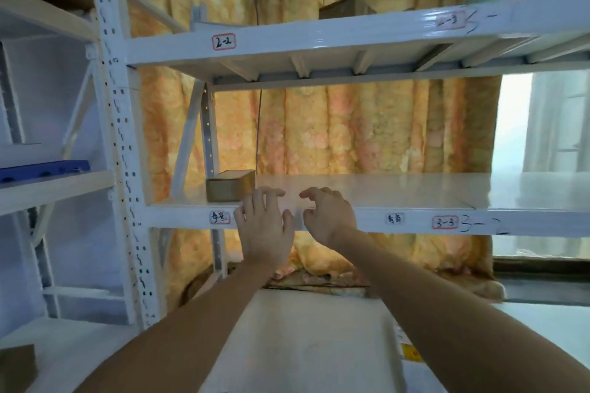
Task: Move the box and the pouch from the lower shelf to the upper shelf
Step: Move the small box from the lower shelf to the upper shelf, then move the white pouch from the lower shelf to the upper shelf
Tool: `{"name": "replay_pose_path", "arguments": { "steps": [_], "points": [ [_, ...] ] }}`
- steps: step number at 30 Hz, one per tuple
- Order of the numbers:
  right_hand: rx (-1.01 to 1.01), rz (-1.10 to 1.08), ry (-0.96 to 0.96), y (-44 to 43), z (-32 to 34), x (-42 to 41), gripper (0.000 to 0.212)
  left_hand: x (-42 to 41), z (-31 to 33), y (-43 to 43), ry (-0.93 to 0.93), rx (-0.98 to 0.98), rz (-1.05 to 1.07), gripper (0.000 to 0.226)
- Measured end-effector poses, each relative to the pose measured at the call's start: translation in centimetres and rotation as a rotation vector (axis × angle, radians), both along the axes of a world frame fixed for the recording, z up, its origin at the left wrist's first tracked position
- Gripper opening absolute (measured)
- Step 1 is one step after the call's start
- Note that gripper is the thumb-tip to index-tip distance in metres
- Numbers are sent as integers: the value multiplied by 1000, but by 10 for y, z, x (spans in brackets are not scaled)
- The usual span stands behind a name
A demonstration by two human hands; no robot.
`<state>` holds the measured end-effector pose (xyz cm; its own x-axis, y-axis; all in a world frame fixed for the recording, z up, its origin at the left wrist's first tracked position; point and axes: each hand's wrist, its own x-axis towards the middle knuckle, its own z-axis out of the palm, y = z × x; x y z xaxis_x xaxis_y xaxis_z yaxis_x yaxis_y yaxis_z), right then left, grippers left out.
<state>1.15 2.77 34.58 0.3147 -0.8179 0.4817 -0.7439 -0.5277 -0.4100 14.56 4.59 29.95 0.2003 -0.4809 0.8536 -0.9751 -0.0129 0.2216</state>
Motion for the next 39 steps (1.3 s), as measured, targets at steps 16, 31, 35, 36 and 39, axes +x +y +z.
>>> {"name": "replay_pose_path", "arguments": {
  "steps": [16,31,35,36,39],
  "points": [
    [324,-278,-30,86,-115,-298,27,-258,-106,57,291,384,-246,37],
    [721,-387,11,-55,-296,-232,57,-198,-278,-71,485,843,-196,48],
    [773,-467,-38,-95,-335,-218,58,-177,-317,-114,481,888,-177,50],
    [786,-484,-60,-104,-343,-216,58,-175,-324,-123,473,885,-187,49],
    [811,-529,-112,-125,-360,-211,55,-174,-340,-145,466,869,-255,44]
  ]
}}
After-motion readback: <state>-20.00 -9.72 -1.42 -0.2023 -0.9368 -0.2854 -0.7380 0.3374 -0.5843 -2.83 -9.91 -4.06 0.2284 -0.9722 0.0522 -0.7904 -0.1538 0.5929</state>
